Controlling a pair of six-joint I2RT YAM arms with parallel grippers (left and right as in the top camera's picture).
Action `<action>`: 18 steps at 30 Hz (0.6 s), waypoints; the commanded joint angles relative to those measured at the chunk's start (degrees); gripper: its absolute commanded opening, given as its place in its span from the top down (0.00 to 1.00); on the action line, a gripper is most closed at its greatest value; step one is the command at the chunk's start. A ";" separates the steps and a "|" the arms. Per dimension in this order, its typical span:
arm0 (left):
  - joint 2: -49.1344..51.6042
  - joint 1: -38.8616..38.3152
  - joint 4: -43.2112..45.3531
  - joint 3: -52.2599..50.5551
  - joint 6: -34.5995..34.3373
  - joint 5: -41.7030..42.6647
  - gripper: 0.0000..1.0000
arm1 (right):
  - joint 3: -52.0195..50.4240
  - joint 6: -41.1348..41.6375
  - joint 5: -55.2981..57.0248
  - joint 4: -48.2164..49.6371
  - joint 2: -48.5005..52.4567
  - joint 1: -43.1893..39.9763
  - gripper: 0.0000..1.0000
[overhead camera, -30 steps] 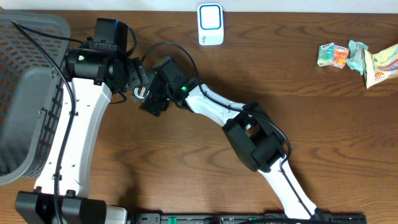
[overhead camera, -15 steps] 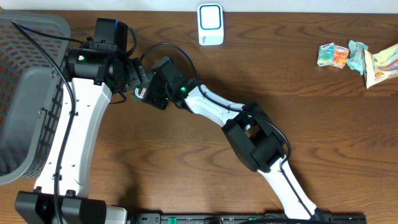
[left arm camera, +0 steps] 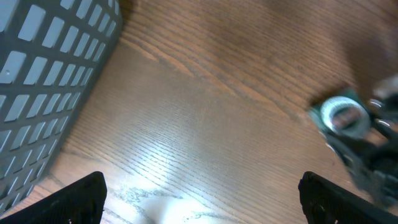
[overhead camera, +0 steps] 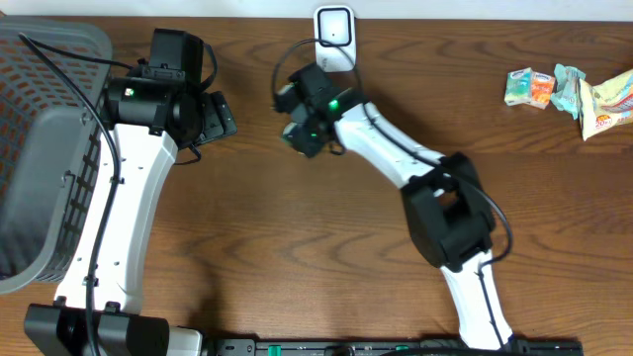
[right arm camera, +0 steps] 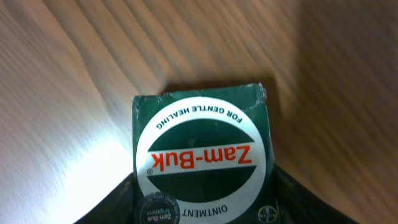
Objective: Scan the item barcode
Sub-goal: 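Lift the Zam-Buk tin and raise it toward the scanner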
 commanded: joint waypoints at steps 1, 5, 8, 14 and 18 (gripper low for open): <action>0.20 0.09 -0.20 0.50 -0.70 -0.52 0.02 | -0.07 1.31 5.99 -10.10 -3.61 -1.70 0.37; 0.20 0.09 -0.20 0.50 -0.70 -0.52 0.02 | -0.07 1.31 7.65 -19.93 -3.48 -3.52 0.01; 0.20 0.09 -0.20 0.50 -0.70 -0.52 0.02 | -0.07 1.31 7.67 -20.74 -3.48 -3.74 0.01; 0.20 0.09 -0.20 0.50 -0.70 -0.52 0.02 | -0.07 1.29 7.63 -14.03 -3.48 -3.58 0.01; 0.20 0.09 -0.20 0.50 -0.70 -0.52 0.02 | -0.07 1.20 7.63 -11.02 -3.48 -3.58 0.01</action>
